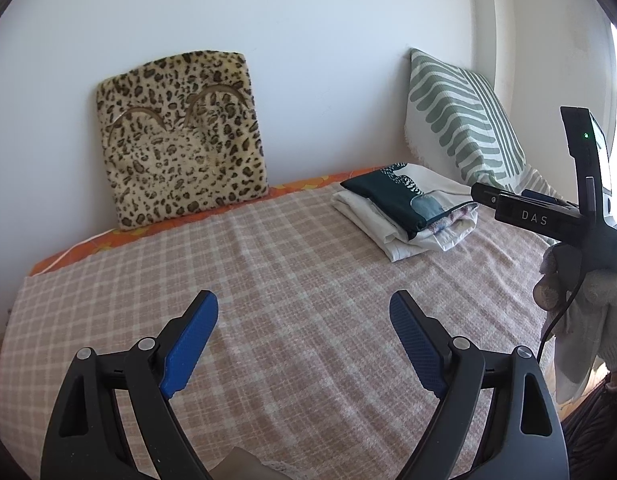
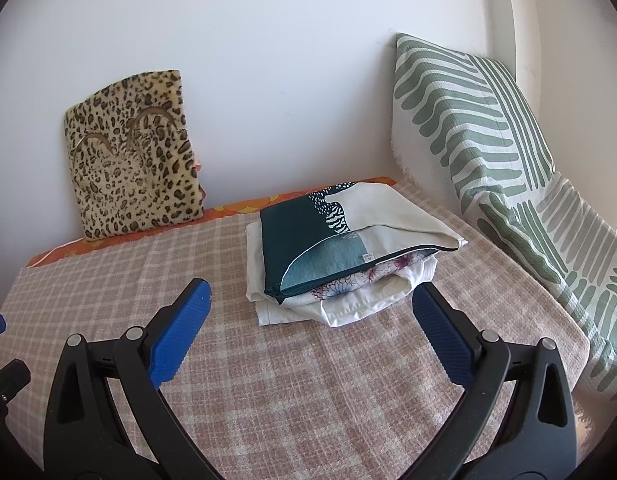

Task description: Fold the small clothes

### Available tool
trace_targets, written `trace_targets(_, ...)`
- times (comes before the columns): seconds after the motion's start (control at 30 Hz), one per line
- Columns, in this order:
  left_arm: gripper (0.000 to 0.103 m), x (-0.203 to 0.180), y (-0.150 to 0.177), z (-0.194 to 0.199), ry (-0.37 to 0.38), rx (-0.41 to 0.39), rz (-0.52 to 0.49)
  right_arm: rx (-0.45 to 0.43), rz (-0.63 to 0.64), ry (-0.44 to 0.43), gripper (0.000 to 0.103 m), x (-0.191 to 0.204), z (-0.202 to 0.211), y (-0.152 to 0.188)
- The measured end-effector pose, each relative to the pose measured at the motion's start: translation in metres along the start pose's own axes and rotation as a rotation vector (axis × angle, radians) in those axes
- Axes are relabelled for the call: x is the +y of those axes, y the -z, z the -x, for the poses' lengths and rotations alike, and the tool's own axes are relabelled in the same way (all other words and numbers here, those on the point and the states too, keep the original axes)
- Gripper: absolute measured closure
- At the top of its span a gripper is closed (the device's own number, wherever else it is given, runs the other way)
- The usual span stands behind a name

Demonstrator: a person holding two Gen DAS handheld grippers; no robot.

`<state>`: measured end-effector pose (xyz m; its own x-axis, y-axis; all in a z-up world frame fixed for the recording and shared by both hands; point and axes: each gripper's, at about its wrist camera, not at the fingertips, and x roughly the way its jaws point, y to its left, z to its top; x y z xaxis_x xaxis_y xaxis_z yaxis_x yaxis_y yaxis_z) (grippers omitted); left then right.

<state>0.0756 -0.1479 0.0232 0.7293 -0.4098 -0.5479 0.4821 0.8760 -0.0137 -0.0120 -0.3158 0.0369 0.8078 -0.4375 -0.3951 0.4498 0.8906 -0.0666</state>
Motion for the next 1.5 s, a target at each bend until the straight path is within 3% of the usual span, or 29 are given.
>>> trace_targets(1.5, 0.014, 0.0033, 0.0025, -0.0011, -0.006, -0.002, -0.039, 0.003, -0.004, -0.003, 0.000, 0.0021, -0.0001, 0.0042)
